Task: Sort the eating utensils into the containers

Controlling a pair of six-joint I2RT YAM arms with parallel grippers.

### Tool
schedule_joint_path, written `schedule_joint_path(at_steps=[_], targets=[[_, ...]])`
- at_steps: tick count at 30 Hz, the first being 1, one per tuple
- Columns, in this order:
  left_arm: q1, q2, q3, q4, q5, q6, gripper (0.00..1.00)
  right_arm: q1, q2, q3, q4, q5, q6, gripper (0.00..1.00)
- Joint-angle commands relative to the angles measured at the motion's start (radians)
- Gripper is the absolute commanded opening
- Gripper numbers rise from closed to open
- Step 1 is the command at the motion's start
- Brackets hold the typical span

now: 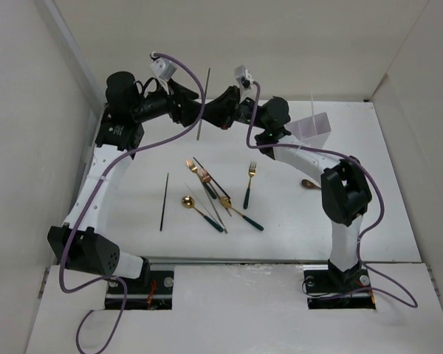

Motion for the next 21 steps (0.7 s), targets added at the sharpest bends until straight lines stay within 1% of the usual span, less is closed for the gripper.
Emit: schedule_joint_path(at_steps=[1,3,5,6,7,9,10,11,12,13,14,16,17,18,21], targets=[[-0.007,-0.028,-0.018,0.012,0.009,-0.004,1.0,-0.033,-0.023,0.003,0.055,0.007,0.007,0.0],[-0.007,-0.019,-0.018,0.012,-0.015,-0.027,1.0,-0.065,-0.044,-0.015,0.02,0.007,-0.004,0.0],[-0.007,-0.019,-0.018,0.0,-0.073,-0.027,1.0,-0.141,-0.064,-0.046,-0.042,0.007,-0.033,0.0],[0.002,-0.019,-0.018,-0.014,-0.095,-0.016,1.0,-0.174,-0.093,-0.055,-0.091,0.019,-0.1,0.0],[0.012,-0.029,-0.018,-0.029,-0.151,-0.016,1.0,-0.245,-0.112,-0.066,-0.217,0.049,-0.144,0.0],[0.046,-0.042,-0.029,-0.041,-0.225,-0.004,1.0,-0.316,-0.153,-0.106,-0.334,0.099,-0.246,0.0],[0.046,-0.042,-0.046,-0.058,-0.271,0.028,1.0,-0.351,-0.194,-0.116,-0.45,0.128,-0.346,0.0],[0.058,-0.053,-0.057,-0.068,-0.366,0.048,1.0,-0.411,-0.212,-0.116,-0.509,0.195,-0.404,0.0],[0.059,-0.053,-0.069,-0.077,-0.404,0.071,1.0,-0.437,-0.225,-0.126,-0.565,0.233,-0.46,0.0],[0.059,-0.065,-0.084,-0.088,-0.435,0.093,1.0,-0.462,-0.247,-0.126,-0.615,0.27,-0.563,0.0],[0.068,-0.079,-0.122,-0.088,-0.477,0.133,1.0,-0.502,-0.247,-0.126,-0.681,0.319,-0.605,0.0],[0.068,-0.094,-0.168,-0.088,-0.514,0.164,1.0,-0.543,-0.258,-0.153,-0.696,0.329,-0.66,0.0],[0.068,-0.105,-0.22,-0.088,-0.532,0.164,1.0,-0.563,-0.258,-0.164,-0.696,0.341,-0.685,0.0],[0.068,-0.105,-0.247,-0.088,-0.576,0.164,1.0,-0.598,-0.258,-0.173,-0.696,0.364,-0.685,0.0],[0.068,-0.114,-0.334,-0.078,-0.633,0.177,1.0,-0.625,-0.247,-0.184,-0.715,0.405,-0.732,0.0]])
